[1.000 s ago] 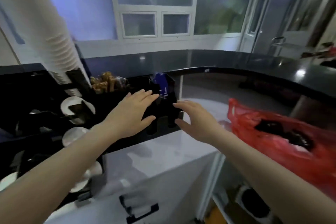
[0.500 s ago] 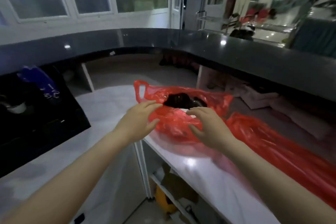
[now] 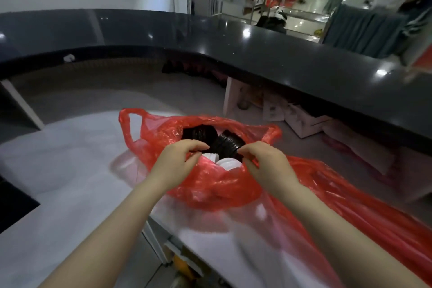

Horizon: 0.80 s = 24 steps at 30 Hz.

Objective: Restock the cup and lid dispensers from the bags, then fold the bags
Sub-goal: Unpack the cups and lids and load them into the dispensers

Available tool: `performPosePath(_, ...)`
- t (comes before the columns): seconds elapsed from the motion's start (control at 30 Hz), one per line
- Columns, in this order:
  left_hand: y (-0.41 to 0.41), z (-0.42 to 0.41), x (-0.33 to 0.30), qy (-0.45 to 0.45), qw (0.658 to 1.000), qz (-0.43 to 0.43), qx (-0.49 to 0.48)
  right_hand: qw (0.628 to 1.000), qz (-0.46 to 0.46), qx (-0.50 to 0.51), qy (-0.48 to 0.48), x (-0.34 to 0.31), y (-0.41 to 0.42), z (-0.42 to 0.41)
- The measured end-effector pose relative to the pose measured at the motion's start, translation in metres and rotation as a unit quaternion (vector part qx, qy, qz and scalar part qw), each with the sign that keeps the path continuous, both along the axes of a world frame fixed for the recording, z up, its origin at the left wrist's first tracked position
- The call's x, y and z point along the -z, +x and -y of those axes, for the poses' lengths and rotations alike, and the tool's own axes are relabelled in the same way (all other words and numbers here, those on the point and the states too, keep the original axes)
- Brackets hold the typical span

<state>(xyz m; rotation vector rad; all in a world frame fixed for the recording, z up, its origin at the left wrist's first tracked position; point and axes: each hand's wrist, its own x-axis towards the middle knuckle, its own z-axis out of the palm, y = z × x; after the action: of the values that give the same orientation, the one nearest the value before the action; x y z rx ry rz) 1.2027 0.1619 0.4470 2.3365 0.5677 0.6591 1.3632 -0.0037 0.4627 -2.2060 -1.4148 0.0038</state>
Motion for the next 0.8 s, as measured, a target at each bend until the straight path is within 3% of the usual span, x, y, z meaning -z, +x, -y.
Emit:
performPosePath(0.23,0.000,-0.032,0.049,-0.085,0.996,-0.019,-0.001,0.989,0.006,-0.050,-0.137,0.019,0.010,-0.039)
performPosePath(0.5,-0.001,-0.040,0.059,-0.089,0.995,-0.042,0.013,0.977,-0.034,-0.084,-0.194,0.027,0.007,-0.029)
performPosePath(0.8,-0.018,-0.020,0.064,-0.102,0.992,-0.067,-0.019,0.975,0.016,-0.063,-0.213,0.034,0.000,-0.022)
